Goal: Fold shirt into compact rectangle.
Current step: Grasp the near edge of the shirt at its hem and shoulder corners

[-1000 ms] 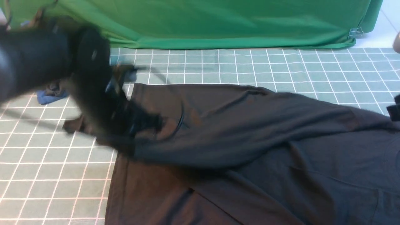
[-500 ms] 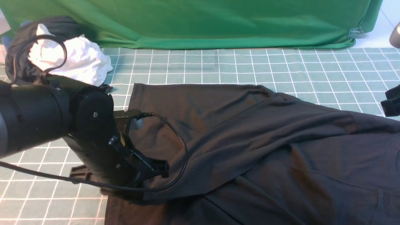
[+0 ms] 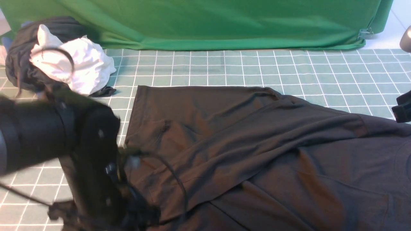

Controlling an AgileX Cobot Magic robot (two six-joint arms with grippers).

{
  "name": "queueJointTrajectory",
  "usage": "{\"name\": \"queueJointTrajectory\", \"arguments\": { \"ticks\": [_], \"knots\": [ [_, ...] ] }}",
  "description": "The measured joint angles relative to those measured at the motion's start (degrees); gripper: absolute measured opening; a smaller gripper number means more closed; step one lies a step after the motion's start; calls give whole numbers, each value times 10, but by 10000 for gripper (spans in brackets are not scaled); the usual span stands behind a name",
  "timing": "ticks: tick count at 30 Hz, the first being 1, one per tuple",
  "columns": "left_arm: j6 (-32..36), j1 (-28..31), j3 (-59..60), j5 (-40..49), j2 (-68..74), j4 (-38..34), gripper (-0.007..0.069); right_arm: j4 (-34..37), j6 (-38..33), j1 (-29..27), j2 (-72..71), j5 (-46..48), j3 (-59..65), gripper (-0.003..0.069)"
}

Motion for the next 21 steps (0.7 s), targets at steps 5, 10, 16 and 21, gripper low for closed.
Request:
{"name": "queueJointTrajectory", "arguments": {
  "ticks": [5, 10, 16, 21],
  "knots": [
    [-82, -115, 68, -41, -18, 0, 525, 1, 0, 0, 0, 0, 0, 20],
    [-139, -147, 104, -74, -19, 12, 525, 1, -1, 0, 0, -5, 0, 23],
    [-162, -151, 145, -105, -19, 16, 525, 3, -3, 0, 0, -7, 0, 27],
    [-172, -151, 155, -123, -25, 14, 520, 6, -9, 0, 0, -7, 0, 32]
  ]
}}
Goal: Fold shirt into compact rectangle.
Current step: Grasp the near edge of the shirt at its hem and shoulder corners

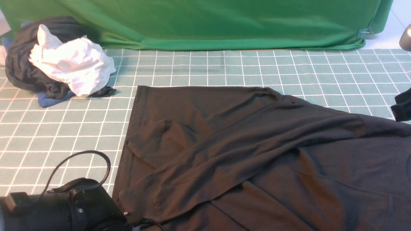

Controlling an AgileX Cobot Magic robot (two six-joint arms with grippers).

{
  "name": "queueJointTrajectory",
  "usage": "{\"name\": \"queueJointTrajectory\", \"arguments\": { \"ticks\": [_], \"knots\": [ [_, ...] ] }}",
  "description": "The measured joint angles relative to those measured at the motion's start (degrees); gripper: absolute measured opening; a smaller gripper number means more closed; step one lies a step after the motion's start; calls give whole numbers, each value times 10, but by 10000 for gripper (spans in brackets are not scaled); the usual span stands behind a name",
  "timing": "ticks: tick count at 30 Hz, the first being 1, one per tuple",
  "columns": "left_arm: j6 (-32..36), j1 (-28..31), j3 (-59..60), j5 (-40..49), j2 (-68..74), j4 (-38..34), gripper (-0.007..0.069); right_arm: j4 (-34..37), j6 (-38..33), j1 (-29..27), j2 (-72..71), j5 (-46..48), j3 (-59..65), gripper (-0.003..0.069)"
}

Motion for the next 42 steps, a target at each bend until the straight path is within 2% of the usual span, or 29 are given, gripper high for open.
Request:
{"name": "queueJointTrajectory", "arguments": {
  "ticks": [5, 10, 11, 13, 16, 22, 27, 30, 33, 36, 37, 39, 42],
  "knots": [
    [-4, 0, 19, -21, -9, -16, 473, 14, -9, 0, 0, 0, 0, 38],
    [-4, 0, 27, -58, -14, -38, 122, 36, -25, 0, 0, 0, 0, 38],
    [-2, 0, 26, -58, -15, -40, 78, 37, -26, 0, 0, 1, 0, 38],
    [1, 0, 21, -55, -19, -39, 41, 37, -30, 0, 0, 8, 0, 38],
    [3, 0, 13, -37, -29, -18, 27, 38, -33, 0, 0, 27, 0, 38],
    [-18, 5, -21, 58, -117, 71, 26, 39, -44, 0, 0, 90, 0, 38],
    [-12, 69, -24, 85, -181, 85, 26, 72, -84, 0, 0, 139, 0, 38],
    [16, 123, -24, 89, -202, 82, 26, 123, -136, 16, 0, 173, 16, 38],
    [50, 161, -24, 90, -209, 67, 26, 144, -152, 56, 0, 176, 52, 40],
    [78, 173, -24, 87, -210, 46, 26, 151, -156, 125, -1, 160, 116, 59],
    [80, 173, -24, 87, -210, 42, 26, 151, -156, 130, -1, 159, 120, 67],
    [88, 175, -24, 76, -210, 35, 26, 153, -156, 205, -1, 119, 176, 144],
    [92, 176, -24, 70, -210, 36, 26, 153, -155, 276, -1, 68, 214, 277]
  ]
}}
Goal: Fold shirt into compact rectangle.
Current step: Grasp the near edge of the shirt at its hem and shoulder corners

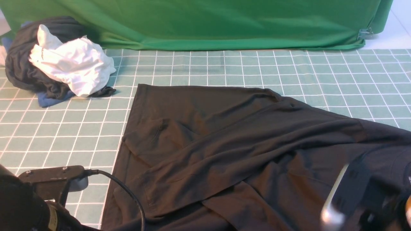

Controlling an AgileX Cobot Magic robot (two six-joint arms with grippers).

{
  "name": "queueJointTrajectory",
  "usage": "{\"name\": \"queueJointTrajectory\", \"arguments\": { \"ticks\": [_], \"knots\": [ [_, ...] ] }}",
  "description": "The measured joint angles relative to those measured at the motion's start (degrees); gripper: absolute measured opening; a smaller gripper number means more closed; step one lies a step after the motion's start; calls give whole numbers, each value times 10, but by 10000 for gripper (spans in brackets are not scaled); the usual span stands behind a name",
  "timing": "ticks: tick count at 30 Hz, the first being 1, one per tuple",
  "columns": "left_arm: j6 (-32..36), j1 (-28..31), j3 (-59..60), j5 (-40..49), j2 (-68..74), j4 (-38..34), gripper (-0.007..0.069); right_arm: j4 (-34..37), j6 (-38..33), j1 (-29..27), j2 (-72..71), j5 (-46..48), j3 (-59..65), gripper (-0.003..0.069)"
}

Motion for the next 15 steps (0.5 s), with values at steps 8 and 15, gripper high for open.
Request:
{"name": "queueJointTrajectory", "arguments": {
  "ticks": [8, 15],
  "knots": [
    [9, 0, 0, -1, 0, 0, 26, -19, 17, 109, 61, -109, 40, 491],
    [10, 0, 0, -7, 0, 0, 26, -75, 49, 113, 156, -171, 40, 486]
  ]
}}
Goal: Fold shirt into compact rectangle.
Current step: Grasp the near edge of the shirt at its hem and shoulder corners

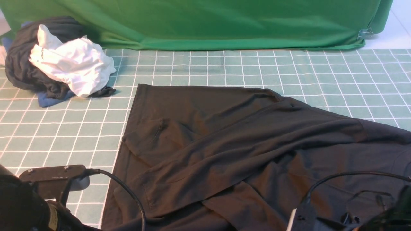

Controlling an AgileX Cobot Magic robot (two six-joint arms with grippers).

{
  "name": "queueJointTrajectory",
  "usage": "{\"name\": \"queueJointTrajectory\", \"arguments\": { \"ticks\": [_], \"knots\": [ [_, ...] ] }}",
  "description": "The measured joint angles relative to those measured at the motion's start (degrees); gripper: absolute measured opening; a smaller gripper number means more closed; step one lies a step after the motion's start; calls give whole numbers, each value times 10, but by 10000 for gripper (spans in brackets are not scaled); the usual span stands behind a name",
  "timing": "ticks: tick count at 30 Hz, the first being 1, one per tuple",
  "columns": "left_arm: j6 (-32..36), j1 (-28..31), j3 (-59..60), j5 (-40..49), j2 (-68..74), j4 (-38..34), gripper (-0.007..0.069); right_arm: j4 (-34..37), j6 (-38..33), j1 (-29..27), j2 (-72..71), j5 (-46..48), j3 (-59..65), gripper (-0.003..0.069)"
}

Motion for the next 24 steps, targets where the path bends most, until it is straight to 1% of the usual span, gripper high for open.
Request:
{"name": "queueJointTrajectory", "arguments": {
  "ticks": [1, 2, 3, 5, 6, 7, 8, 9, 14, 19, 22, 24],
  "knots": [
    [0, 0, 0, -1, 0, 0, 26, 0, 0, 0, 0, 0, 0, 482],
    [0, 0, 0, -2, 0, 0, 26, -8, 0, 0, 16, -4, -1, 424],
    [0, 0, 0, -2, 0, 0, 26, -9, 0, 0, 16, -4, -1, 412],
    [0, 0, 0, -2, 0, -2, 26, -22, 1, 0, 17, -5, -3, 219],
    [0, 0, 0, -2, 0, -2, 26, -21, 2, 0, 16, 0, -3, 142],
    [0, 0, 0, -2, -1, -3, 26, -20, 3, 0, 14, 6, -3, 95],
    [0, 0, 0, -2, -3, -7, 26, -18, 4, 0, 9, 17, -3, 67],
    [0, 0, 0, -2, -7, -11, 26, -16, 4, 0, -1, 31, -3, 49],
    [0, 0, -1, -1, -30, -24, 26, -15, 9, 0, -55, 76, -2, 37],
    [-19, 1, -51, 6, -38, 10, 26, -22, 14, 0, -147, 105, -15, 35],
    [-20, 1, -85, 0, -28, 22, 26, -52, 36, 0, -163, 126, -43, 32],
    [-21, 2, -110, -1, -11, 42, 26, -88, 53, 0, -164, 136, -66, 32]
  ]
}}
